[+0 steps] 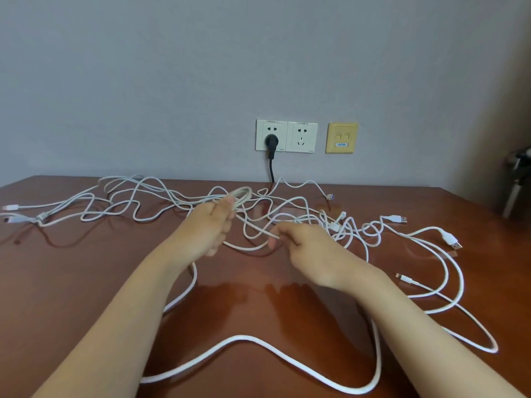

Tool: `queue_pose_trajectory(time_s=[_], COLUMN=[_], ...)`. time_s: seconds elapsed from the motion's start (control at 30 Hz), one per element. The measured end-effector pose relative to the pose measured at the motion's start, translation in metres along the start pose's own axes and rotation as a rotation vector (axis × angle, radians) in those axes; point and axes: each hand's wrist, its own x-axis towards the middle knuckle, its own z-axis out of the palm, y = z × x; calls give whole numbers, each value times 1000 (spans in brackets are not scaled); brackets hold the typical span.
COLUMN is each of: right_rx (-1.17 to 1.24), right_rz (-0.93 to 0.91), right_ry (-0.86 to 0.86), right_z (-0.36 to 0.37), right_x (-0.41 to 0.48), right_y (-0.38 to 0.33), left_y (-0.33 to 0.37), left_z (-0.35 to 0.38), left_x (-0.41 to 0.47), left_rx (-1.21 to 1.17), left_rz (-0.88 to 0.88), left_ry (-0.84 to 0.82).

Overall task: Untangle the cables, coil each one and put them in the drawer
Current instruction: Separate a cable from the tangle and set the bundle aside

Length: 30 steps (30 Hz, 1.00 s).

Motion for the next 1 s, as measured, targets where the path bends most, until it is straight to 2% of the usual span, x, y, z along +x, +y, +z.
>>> queue_pose_trajectory(time_s=[0.07,0.17,0.3,0.4,0.5,0.63,0.8,0.9,1.0], right_rx=[-143,-195,-228,-223,-211,-123,162,431,655], right_rz=[-17,12,-98,-247,-353,-379,-281,-86,74], right_ry=[61,73,-6,29,110,225,283,289,288], right_z=[-6,-9,2,7,6,2,-2,-8,-14], right_x=[-1,-5,-8,-10,-9,-5,4,7,10], right_y=[-2,-5,-21,-35,-39,-27,-10,0,14], left_y=[-3,-2,-8,-7,-9,-8,-3,2,5], left_z=[-2,1,5,10,14,25,44,54,61], left_x=[-2,-3,-2,-5,-1,0,-8,-12,-13], left_rx=[-60,-14,355,432,481,443,550,608,622], left_rz=[-38,-27,11,50,92,84,228,297,341], left_ry=[-39,-20,214,310,271,199,-18,-132,-166])
